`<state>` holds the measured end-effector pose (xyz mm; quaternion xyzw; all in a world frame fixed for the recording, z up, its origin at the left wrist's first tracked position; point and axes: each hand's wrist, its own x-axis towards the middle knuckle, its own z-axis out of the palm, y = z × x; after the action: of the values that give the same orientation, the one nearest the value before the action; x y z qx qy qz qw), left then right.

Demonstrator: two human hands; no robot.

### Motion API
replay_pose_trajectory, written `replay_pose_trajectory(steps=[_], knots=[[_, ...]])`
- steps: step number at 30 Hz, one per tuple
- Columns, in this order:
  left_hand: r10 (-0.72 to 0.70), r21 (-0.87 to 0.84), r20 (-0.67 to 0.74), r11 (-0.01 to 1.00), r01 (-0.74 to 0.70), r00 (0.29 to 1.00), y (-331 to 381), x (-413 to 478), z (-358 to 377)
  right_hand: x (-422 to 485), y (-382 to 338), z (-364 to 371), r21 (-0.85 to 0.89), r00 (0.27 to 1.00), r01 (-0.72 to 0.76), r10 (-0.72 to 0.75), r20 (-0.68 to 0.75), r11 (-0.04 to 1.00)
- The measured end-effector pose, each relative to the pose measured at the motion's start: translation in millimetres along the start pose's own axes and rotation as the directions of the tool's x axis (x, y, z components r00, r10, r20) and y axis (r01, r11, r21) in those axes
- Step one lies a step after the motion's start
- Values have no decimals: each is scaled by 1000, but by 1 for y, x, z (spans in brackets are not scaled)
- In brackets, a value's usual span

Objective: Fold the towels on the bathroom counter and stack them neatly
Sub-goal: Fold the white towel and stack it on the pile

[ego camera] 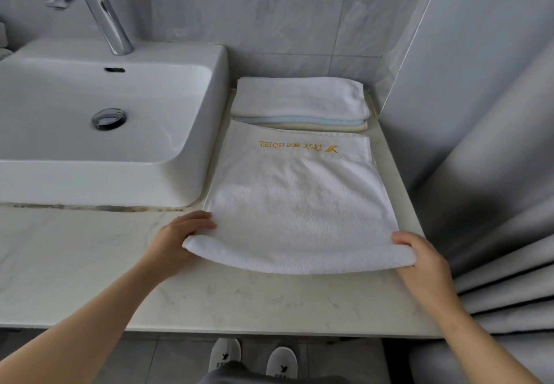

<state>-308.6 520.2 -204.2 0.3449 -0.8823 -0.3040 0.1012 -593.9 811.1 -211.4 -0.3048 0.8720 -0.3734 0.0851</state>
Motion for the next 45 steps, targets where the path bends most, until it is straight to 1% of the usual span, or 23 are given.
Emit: replay_pose_trajectory(steps=[1,3,5,7,8,10,12,14,16,18,20,21,23,25,28,32,36,39,41,45], knots=[[6,34,10,999,-7,1000,-1,1,-1,0,1,-1,-24,1000,21,-21,12,999],[-8,70,-21,997,10,1000,1,5,-2,-1,2,-3,-66,998,51,-49,31,996],[-103,87,-35,991,106,994,9,7,-4,1,2,-5,-51,999,32,-30,41,998],[-184,83,-26,979,186,983,13,8,-5,2,-1,-8,-7,998,-34,34,59,999],[-197,59,-26,978,198,980,14,8,-5,3,-2,-9,8,996,-63,62,68,998],[-246,-46,-22,969,244,969,15,7,-7,5,-3,-10,34,991,-113,110,76,993],[-293,-74,4,954,292,956,15,2,-9,5,-5,-11,90,983,-161,153,98,983],[-257,-64,8,964,257,966,14,-2,-10,2,-7,-11,133,979,-174,157,134,976],[-190,-85,-17,978,188,982,14,-8,-12,-3,-10,-10,169,982,-158,137,131,973],[-128,-100,-53,987,122,990,15,-9,-12,-7,-15,-9,170,993,-92,77,93,981],[-105,-93,-89,991,97,990,19,-7,-10,-7,-18,-9,135,997,-8,-2,75,991],[-124,-87,-105,990,115,987,21,-6,-8,-7,-21,-9,120,997,20,-29,74,993],[-176,-79,-139,983,166,975,24,-5,-5,-4,-22,-8,103,994,24,-35,103,994],[-192,-78,-177,980,180,965,26,-2,2,-1,-24,-5,79,993,7,-16,114,997],[-186,-93,-225,981,169,956,31,0,6,3,-27,-5,112,999,-29,25,37,993],[-194,-117,-188,978,175,963,35,1,4,4,-30,-8,164,997,-73,71,15,984],[-224,-224,-197,958,179,954,42,8,-1,13,-28,-10,196,990,-121,132,-48,973],[-238,-267,-233,948,173,943,46,21,-5,24,-34,-13,228,987,-106,131,-96,968],[-272,-301,-239,933,195,932,48,30,-7,33,-39,-14,250,984,-103,136,-118,963],[-339,-325,-239,911,254,910,49,51,-6,53,-47,-13,278,985,-94,129,-112,956]])
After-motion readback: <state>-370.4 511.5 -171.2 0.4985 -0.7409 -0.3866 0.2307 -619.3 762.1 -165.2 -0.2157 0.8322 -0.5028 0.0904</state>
